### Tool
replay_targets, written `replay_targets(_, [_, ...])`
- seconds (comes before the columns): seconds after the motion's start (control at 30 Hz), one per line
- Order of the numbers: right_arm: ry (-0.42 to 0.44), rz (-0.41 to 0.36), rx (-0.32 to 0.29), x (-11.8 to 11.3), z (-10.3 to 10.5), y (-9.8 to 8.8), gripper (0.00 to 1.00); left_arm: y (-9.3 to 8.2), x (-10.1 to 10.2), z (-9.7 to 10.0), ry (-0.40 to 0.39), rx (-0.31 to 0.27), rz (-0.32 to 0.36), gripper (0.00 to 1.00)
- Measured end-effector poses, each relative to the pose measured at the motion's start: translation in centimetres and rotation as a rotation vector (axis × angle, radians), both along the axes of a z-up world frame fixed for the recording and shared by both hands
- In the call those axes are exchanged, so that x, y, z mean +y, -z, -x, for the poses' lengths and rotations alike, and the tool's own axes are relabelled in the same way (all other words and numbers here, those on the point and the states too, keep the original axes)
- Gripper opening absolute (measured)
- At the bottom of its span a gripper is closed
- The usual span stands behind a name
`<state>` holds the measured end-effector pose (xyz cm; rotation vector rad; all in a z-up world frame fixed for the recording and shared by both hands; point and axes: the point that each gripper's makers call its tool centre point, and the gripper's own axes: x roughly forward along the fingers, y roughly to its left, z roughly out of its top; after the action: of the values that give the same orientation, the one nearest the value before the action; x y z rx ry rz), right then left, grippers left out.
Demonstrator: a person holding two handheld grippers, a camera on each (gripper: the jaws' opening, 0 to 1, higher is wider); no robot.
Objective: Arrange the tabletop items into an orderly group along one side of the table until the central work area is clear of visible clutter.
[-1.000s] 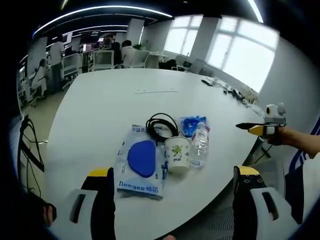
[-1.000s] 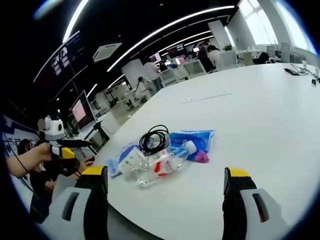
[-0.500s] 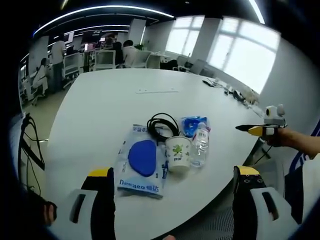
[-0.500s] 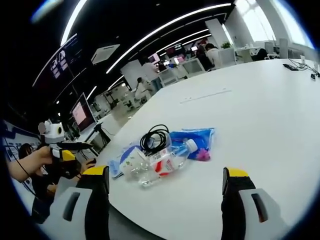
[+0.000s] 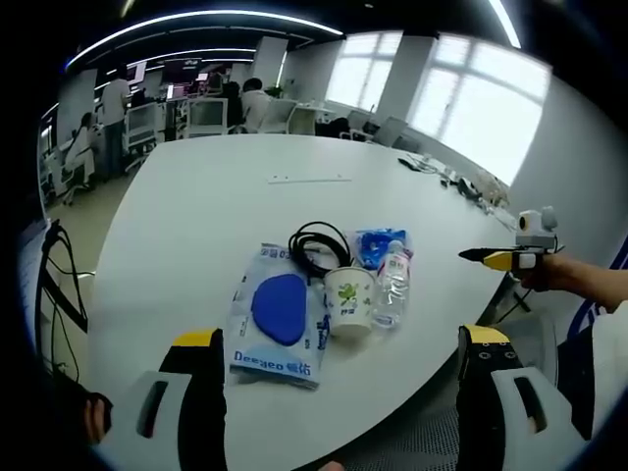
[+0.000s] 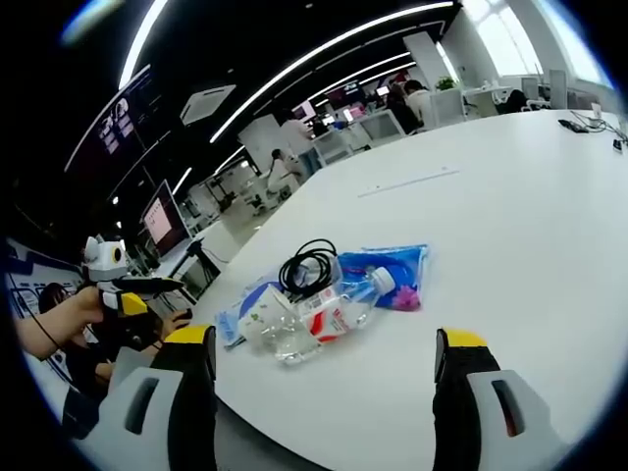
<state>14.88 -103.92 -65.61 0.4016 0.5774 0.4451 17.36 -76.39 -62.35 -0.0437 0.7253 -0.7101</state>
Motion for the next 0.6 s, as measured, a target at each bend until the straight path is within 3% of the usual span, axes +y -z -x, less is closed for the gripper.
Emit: replay_targets(0.6, [-0.006,-0.008,0.011,0.10,0.02,0.31,0.89,-0.09,-0.27,0.06,-0.003,0.002,0.005,0.96])
